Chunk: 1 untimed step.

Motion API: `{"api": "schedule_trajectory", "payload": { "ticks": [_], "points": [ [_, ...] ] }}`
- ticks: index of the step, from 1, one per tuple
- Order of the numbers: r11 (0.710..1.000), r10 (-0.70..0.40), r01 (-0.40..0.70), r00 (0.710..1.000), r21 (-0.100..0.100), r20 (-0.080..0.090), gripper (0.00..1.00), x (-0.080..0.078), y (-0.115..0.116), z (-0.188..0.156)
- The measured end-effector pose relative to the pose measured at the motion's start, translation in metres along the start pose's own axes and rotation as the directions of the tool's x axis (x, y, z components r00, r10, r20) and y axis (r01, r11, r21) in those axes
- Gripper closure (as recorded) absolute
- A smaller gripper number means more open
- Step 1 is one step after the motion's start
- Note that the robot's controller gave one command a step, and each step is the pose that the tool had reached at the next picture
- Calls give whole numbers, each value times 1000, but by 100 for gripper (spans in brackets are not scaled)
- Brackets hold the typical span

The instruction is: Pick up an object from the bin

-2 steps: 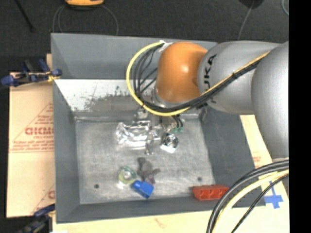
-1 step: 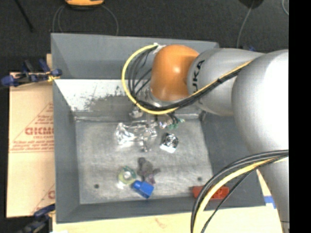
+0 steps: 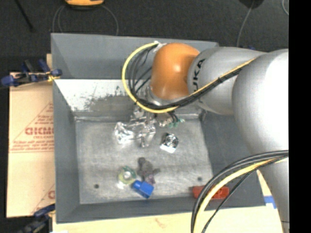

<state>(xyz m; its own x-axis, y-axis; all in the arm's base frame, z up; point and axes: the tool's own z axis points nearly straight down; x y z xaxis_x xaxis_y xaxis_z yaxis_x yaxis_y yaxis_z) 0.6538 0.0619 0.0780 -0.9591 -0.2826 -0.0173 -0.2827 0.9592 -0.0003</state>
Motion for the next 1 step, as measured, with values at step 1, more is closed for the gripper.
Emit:
{"api": "schedule_trajectory", "payload": {
  "ticks": [1],
  "points": [
    [999, -37, 37, 999, 3, -9, 100, 16, 4, -127]
  ]
}}
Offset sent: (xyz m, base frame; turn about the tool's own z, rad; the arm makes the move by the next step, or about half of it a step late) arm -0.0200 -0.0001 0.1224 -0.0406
